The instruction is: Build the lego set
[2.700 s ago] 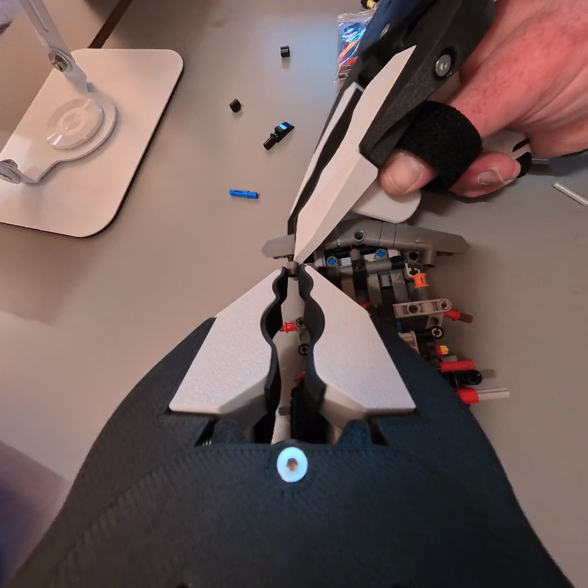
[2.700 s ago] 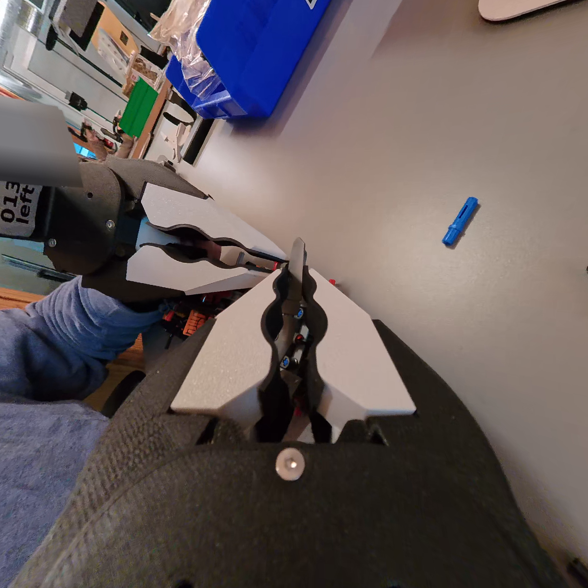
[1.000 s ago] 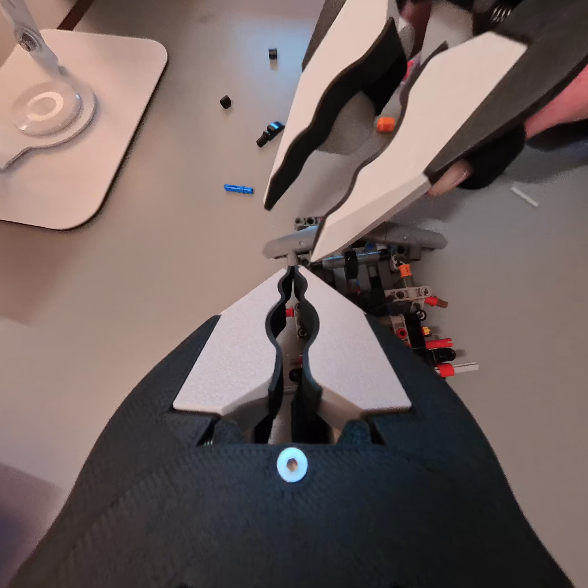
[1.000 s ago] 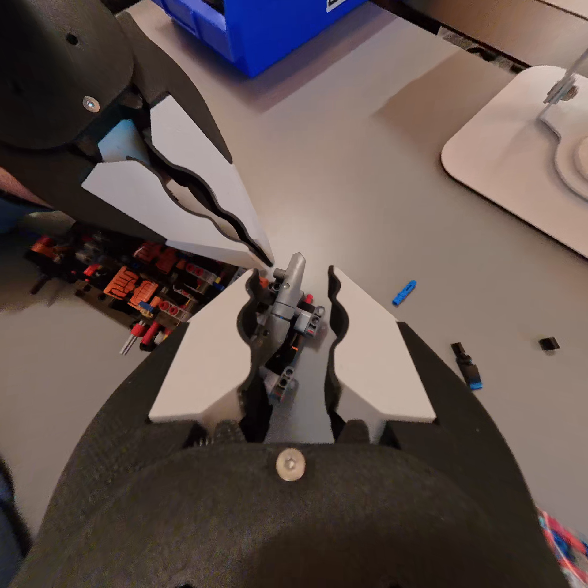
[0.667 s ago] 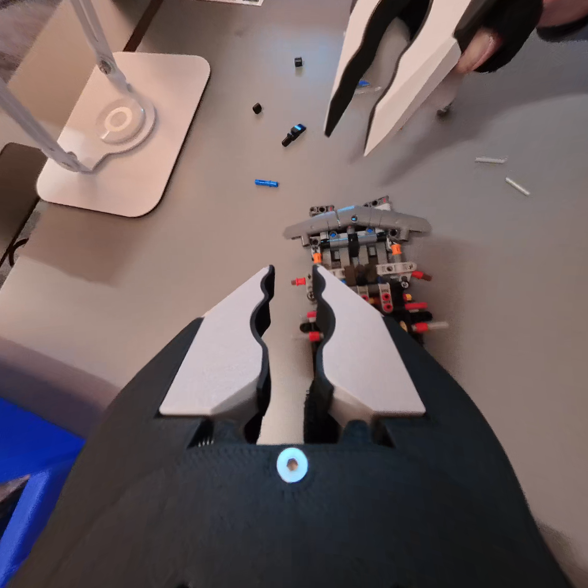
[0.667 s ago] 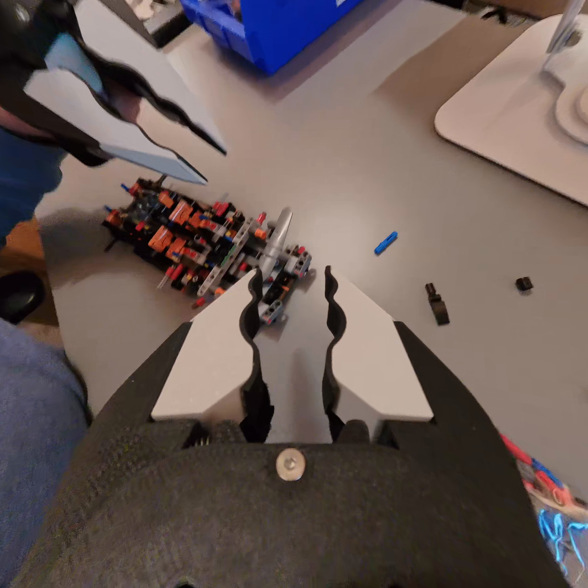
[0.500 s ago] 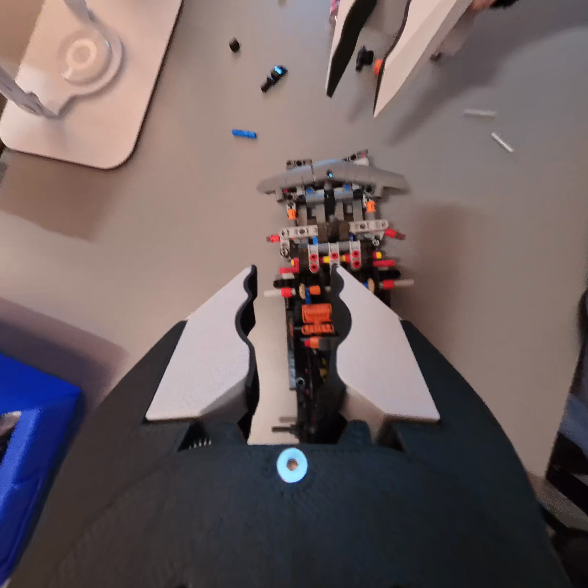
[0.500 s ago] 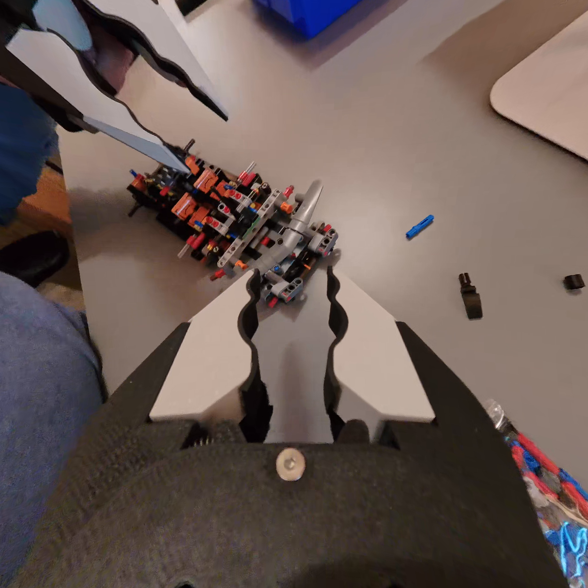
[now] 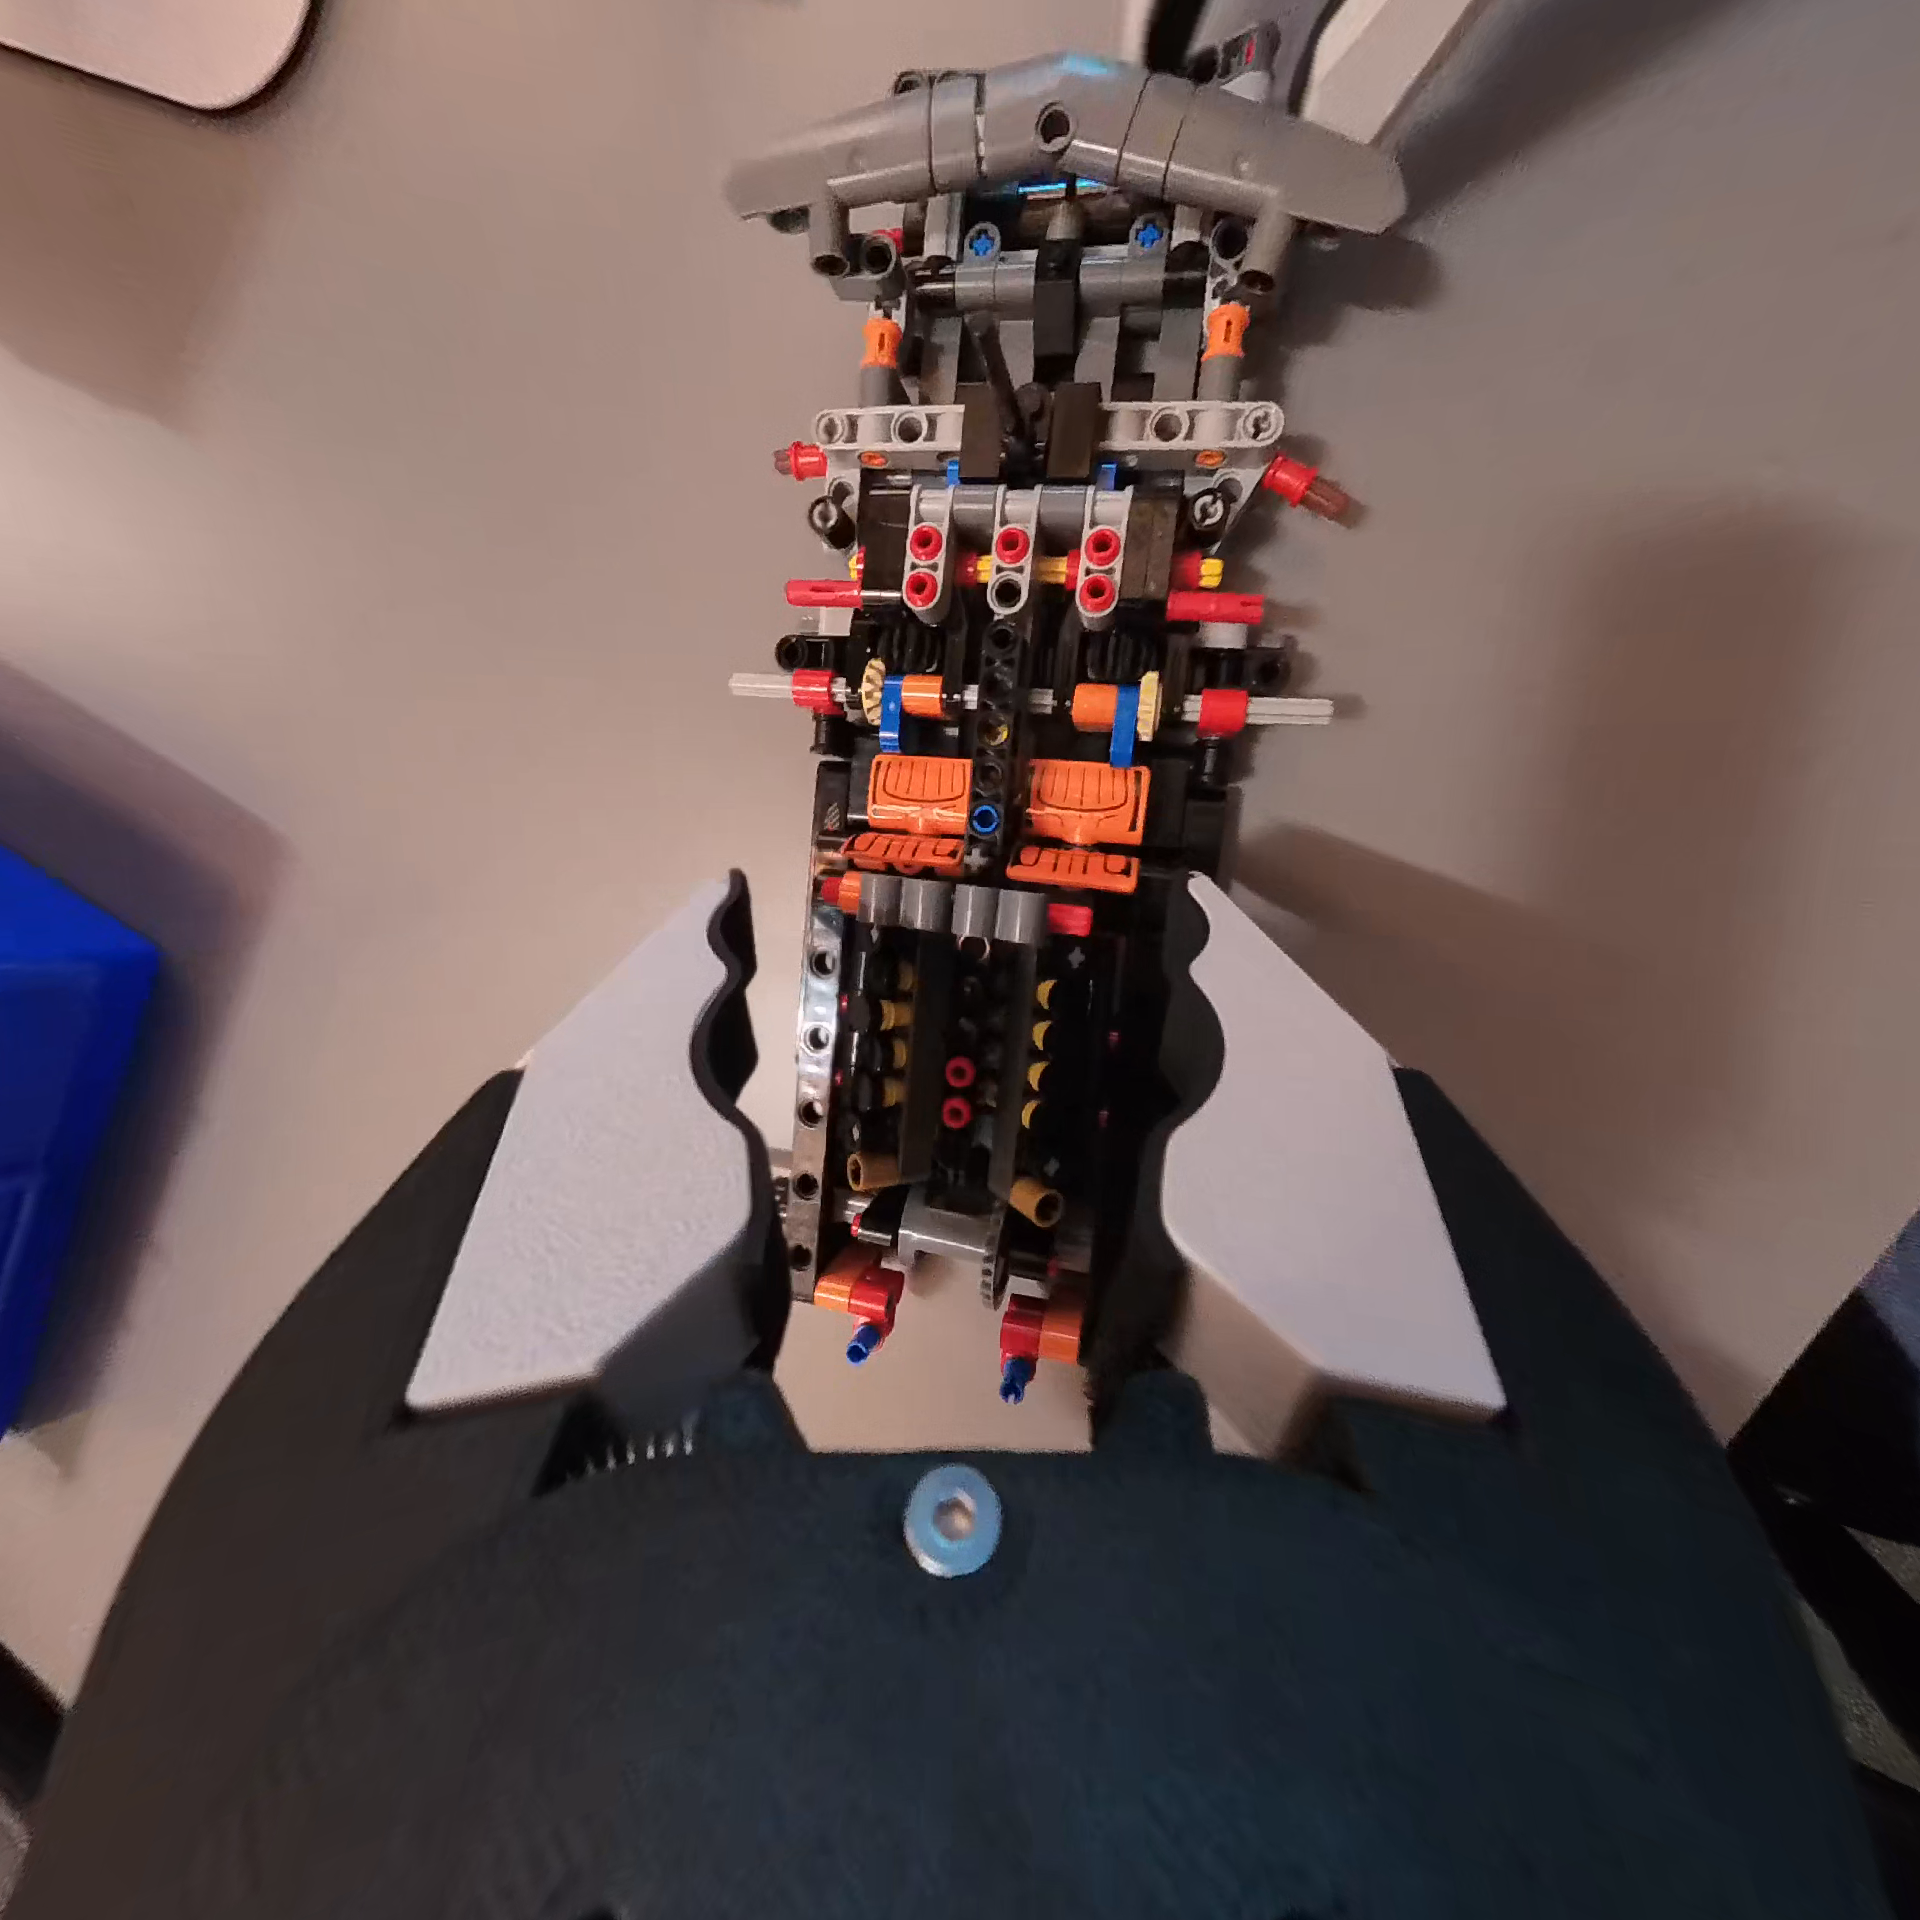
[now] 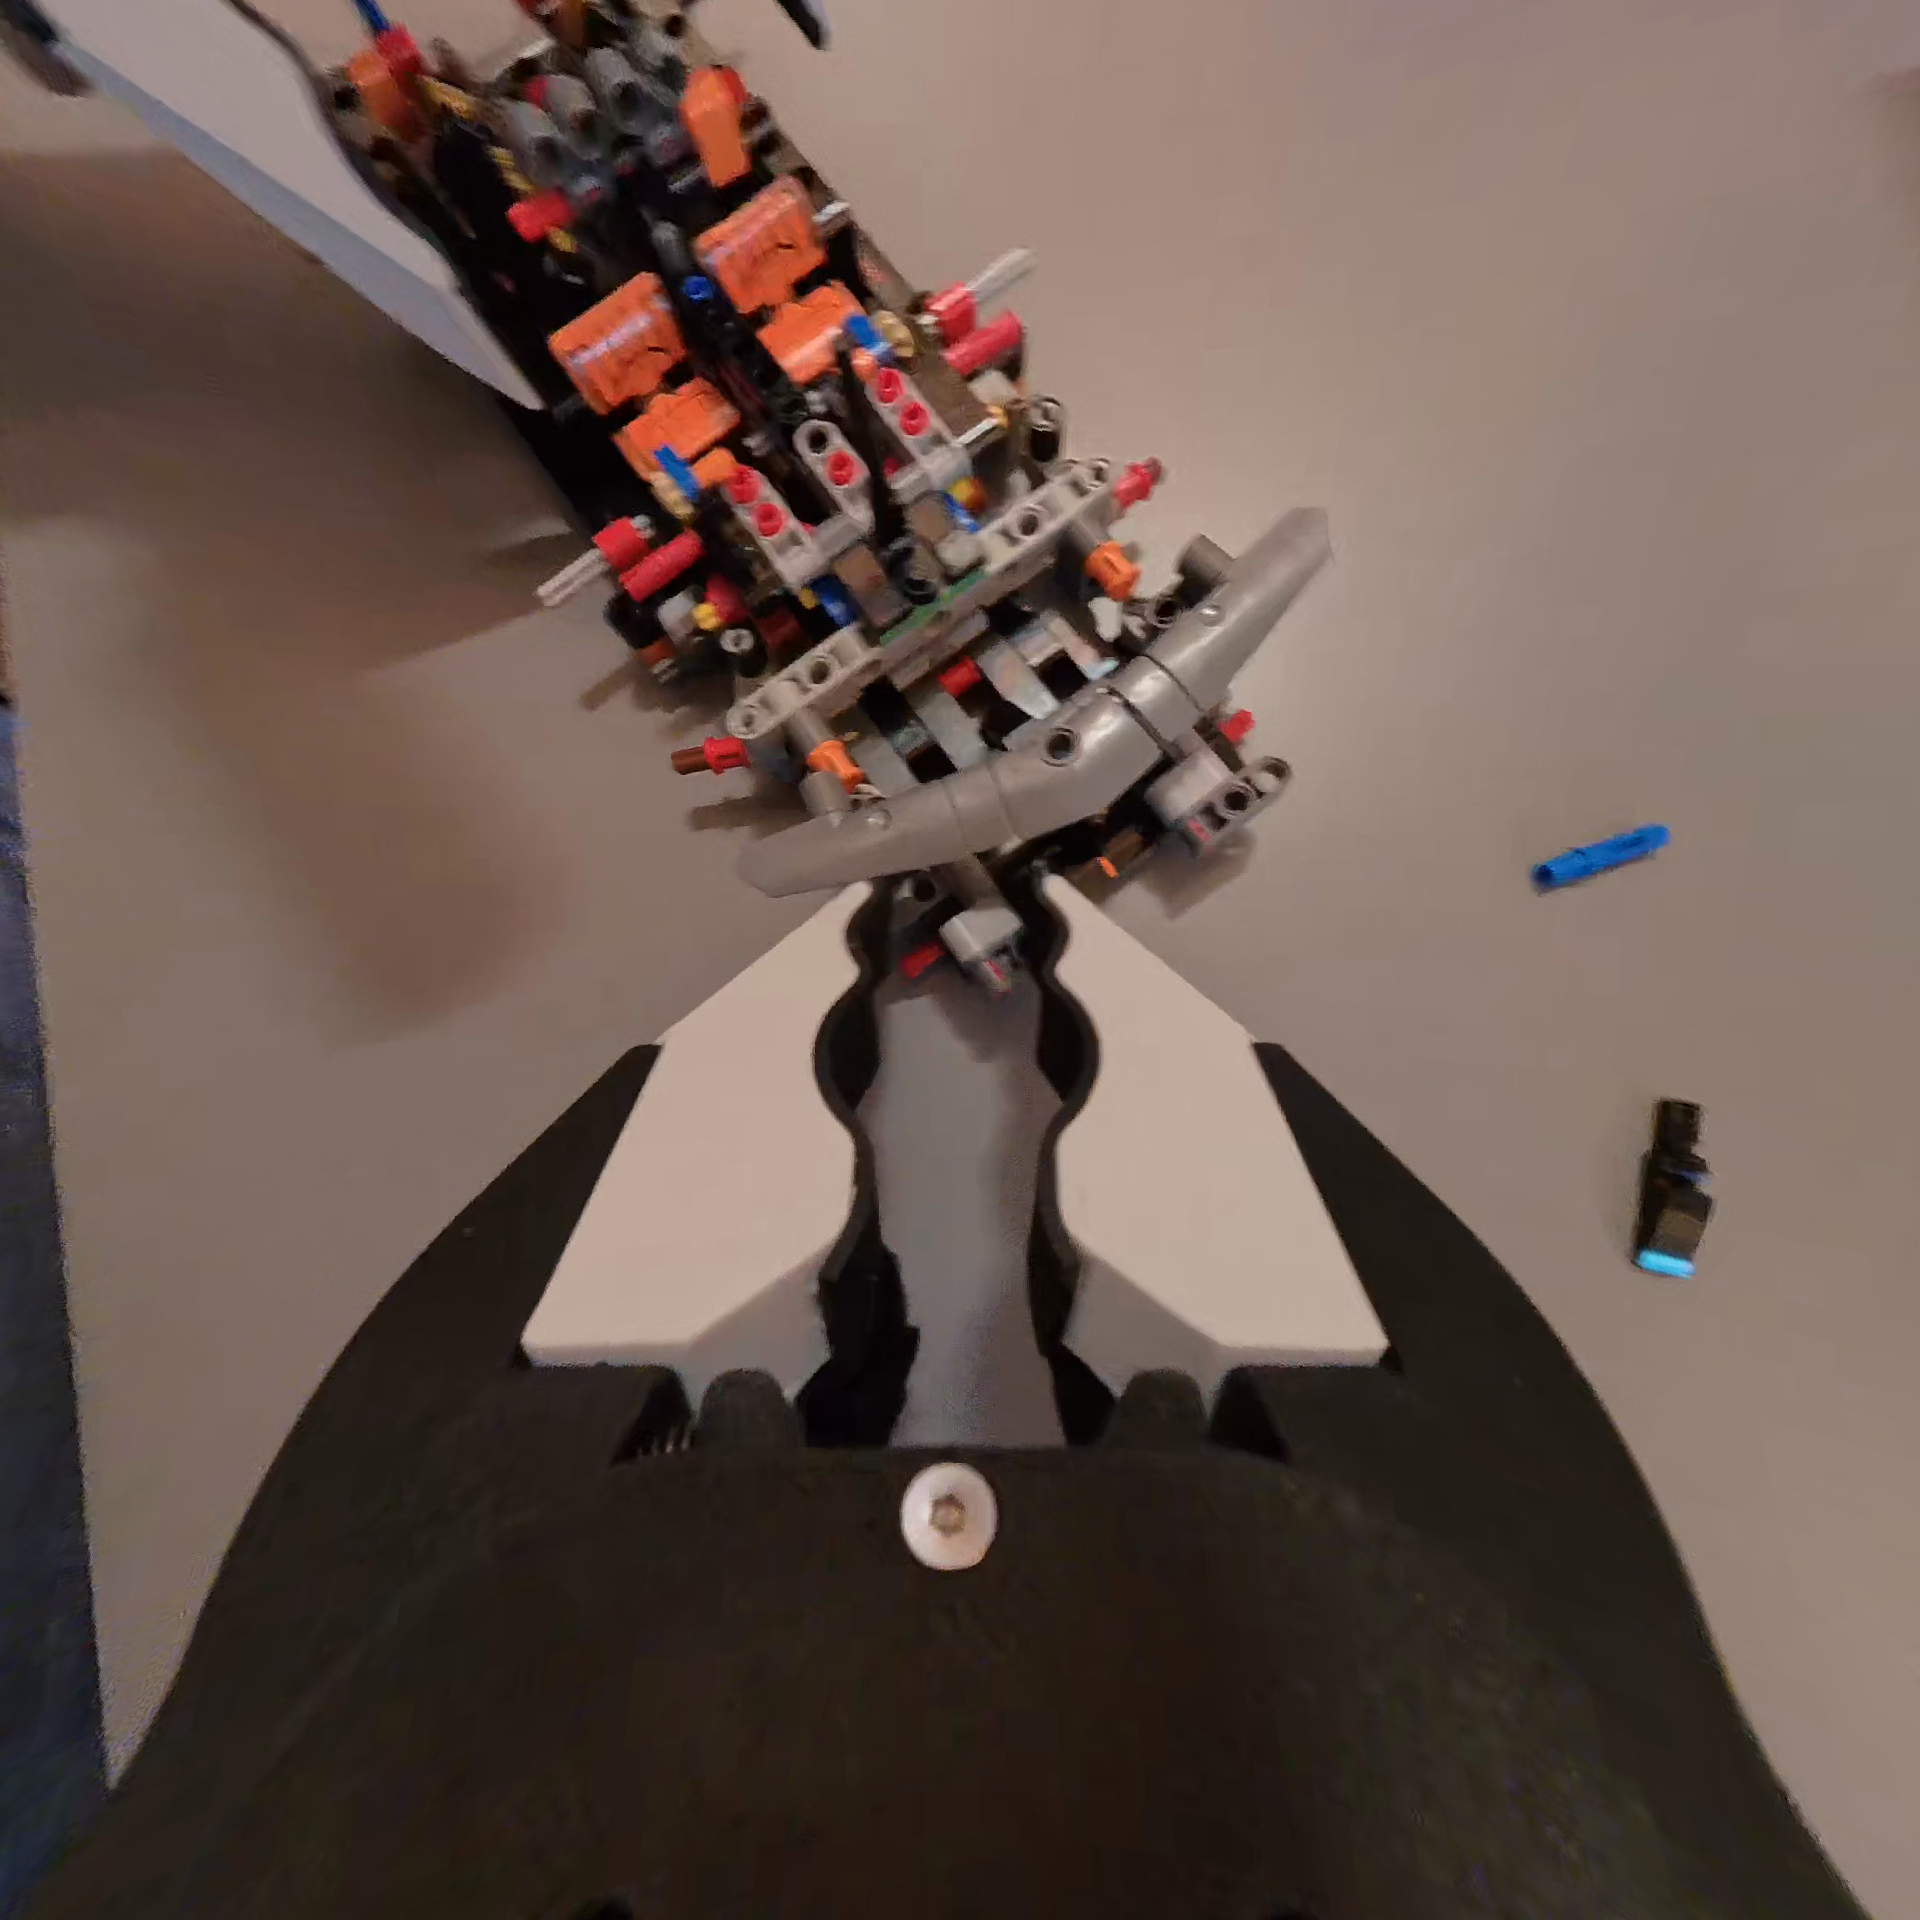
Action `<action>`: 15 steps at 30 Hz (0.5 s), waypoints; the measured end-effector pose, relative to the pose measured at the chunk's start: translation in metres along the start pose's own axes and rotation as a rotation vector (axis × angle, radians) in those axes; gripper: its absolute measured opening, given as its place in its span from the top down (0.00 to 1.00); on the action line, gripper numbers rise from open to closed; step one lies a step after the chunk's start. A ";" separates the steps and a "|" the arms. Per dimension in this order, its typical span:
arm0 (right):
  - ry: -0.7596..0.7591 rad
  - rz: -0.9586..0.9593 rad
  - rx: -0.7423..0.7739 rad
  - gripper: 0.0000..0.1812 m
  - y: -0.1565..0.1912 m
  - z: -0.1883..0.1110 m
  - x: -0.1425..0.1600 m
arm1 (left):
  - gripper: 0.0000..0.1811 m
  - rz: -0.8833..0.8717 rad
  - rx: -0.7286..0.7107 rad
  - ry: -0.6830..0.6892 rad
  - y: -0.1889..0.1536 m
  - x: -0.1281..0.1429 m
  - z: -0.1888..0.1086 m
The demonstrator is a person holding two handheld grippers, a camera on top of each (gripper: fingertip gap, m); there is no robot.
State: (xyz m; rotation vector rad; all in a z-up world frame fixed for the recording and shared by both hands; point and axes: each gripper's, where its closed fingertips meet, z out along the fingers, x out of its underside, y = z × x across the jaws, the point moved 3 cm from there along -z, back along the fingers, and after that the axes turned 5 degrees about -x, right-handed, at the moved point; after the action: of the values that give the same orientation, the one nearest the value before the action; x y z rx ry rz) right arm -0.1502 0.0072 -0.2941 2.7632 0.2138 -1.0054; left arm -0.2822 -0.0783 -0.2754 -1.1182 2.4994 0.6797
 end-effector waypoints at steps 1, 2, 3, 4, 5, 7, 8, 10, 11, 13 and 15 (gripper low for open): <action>-0.005 -0.004 -0.010 0.89 0.003 0.000 0.000 | 0.57 0.001 0.001 0.001 0.000 0.000 0.000; -0.009 0.000 -0.009 0.89 0.004 0.001 0.000 | 0.57 0.007 0.002 0.004 0.000 0.001 0.000; -0.013 0.006 -0.004 0.88 0.005 0.001 0.000 | 0.58 0.010 0.005 0.003 0.001 0.000 0.000; -0.017 0.010 -0.001 0.88 0.006 0.001 0.000 | 0.57 0.016 0.004 0.007 0.002 0.000 0.000; -0.020 0.009 0.004 0.87 0.007 0.001 0.000 | 0.59 0.024 0.001 0.007 0.003 0.000 0.001; -0.022 0.008 0.014 0.87 0.010 0.001 0.000 | 0.63 0.042 -0.001 0.003 0.006 0.000 0.002; -0.026 0.009 0.017 0.88 0.011 0.002 0.000 | 0.64 0.043 -0.001 0.001 0.009 0.000 0.003; -0.035 0.014 0.012 0.88 0.015 0.004 0.000 | 0.66 0.053 -0.002 -0.002 0.015 0.001 0.005; -0.036 0.015 0.012 0.88 0.018 0.005 0.000 | 0.66 0.062 -0.011 -0.003 0.020 0.001 0.006; -0.041 0.017 0.012 0.89 0.025 0.008 -0.001 | 0.69 0.073 -0.029 0.004 0.030 0.003 0.008; -0.053 0.034 0.008 0.89 0.033 0.011 -0.004 | 0.71 0.070 -0.045 0.001 0.041 0.003 0.012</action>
State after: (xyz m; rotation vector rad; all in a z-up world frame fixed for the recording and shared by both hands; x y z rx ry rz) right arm -0.1533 -0.0279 -0.2960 2.7334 0.1555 -1.0717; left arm -0.3144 -0.0495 -0.2751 -1.0505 2.5470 0.7581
